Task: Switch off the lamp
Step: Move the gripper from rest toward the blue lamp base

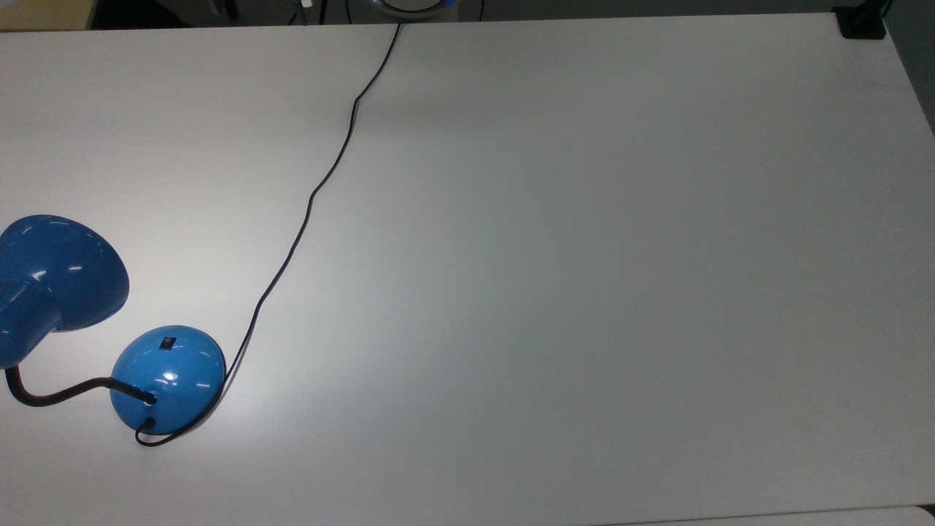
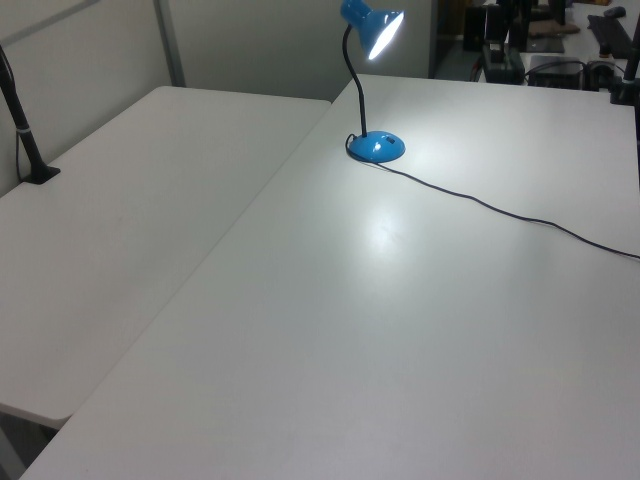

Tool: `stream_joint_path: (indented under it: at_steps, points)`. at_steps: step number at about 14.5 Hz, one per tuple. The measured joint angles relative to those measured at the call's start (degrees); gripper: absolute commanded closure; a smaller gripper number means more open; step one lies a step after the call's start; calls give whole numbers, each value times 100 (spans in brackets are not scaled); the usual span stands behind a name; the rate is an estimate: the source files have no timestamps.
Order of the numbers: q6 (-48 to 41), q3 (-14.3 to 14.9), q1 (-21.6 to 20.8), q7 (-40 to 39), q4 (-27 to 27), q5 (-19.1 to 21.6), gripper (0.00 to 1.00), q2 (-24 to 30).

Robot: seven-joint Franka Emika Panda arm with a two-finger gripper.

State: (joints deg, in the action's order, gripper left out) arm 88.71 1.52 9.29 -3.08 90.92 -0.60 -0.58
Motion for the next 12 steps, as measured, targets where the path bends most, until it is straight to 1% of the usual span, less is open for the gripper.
stream_joint_path:
  at_steps: [7,8,9,10,11,12]
  points:
    - [213,36,-1,-51,-29,0,0,-3]
    - [213,38,-1,-126,-29,0,13,-3]
    - [213,41,-1,-219,-29,0,30,-7]
    - [214,45,-1,-338,-29,0,73,-16]
    - [214,55,0,-552,-24,0,99,-44]
    - [287,70,0,-792,-19,0,100,-77]
